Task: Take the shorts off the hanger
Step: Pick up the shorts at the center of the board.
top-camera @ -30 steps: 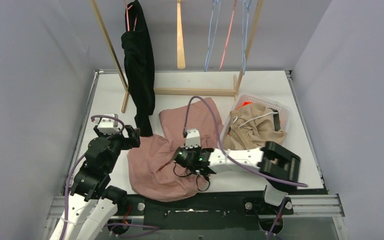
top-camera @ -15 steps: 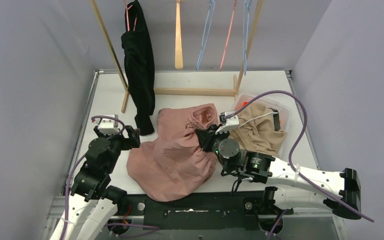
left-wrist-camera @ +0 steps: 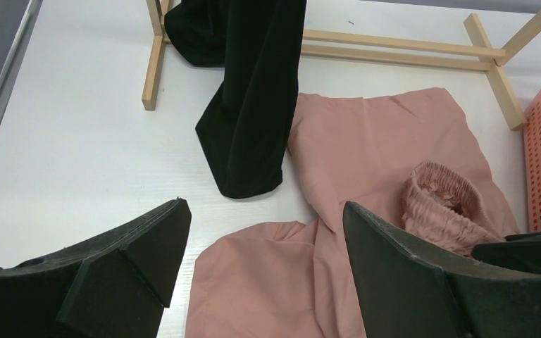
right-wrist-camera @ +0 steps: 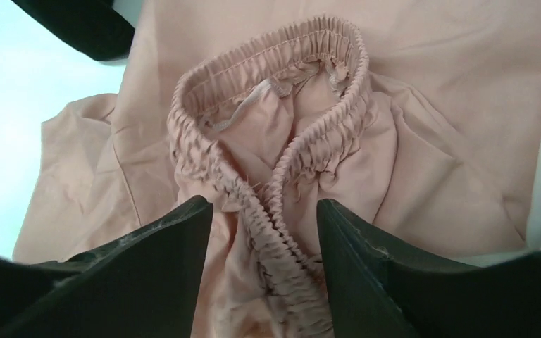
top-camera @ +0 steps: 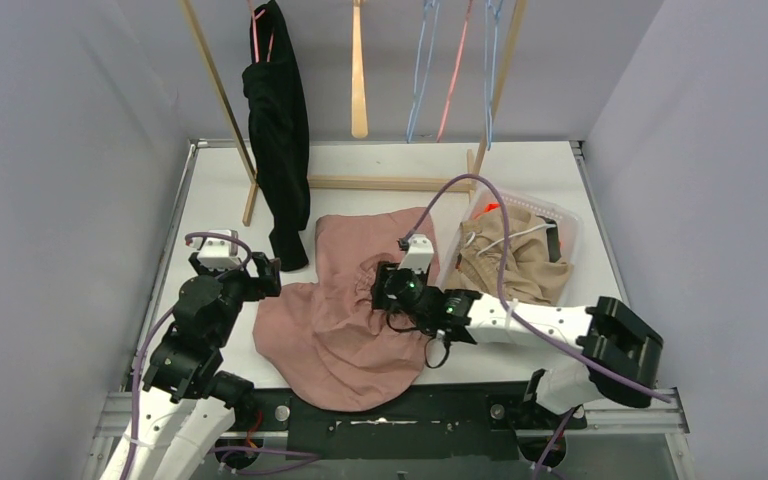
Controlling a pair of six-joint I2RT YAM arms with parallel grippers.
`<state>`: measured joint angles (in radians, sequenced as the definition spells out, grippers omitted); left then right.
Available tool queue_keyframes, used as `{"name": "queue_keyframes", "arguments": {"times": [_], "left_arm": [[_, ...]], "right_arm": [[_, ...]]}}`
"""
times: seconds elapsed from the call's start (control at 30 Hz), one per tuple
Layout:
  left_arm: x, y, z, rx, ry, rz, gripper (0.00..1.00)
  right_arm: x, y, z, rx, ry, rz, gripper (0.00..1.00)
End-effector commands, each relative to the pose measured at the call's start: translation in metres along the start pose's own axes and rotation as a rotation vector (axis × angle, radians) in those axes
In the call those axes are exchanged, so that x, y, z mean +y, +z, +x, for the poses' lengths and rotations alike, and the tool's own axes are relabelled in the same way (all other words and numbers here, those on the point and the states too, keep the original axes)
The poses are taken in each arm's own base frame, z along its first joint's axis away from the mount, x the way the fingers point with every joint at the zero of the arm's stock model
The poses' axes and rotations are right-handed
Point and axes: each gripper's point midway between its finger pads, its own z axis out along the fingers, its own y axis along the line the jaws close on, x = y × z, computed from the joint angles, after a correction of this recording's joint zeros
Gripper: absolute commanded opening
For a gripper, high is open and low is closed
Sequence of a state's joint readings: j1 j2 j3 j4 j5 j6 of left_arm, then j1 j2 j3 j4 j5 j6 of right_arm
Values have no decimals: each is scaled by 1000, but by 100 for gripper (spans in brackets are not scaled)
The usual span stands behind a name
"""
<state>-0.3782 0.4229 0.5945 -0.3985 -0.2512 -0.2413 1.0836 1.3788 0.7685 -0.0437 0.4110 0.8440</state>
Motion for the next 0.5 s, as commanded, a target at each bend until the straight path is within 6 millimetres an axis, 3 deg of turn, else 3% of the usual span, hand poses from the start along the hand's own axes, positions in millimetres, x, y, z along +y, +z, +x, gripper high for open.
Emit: {"name": "queue_keyframes", "arguments": {"times": [0.0, 0.13, 0.17, 0.33, 0.47], "left_arm": [[-6, 0, -20, -77, -6, 24, 80], [-6, 0, -20, -79, -5, 27, 80], [-6, 0, -20, -80, -5, 27, 80], [-7, 0, -19, -76, -4, 30, 80], [-7, 0, -20, -78, -4, 31, 80]], "right_arm": [[23, 2, -26, -5, -9, 52, 68], [18, -3, -28, 1, -116, 168, 95], [16, -3, -28, 4, -131, 190, 98], [-11, -2, -17, 29, -136, 354, 98], [-4, 17, 14, 118, -111, 261, 98]]}}
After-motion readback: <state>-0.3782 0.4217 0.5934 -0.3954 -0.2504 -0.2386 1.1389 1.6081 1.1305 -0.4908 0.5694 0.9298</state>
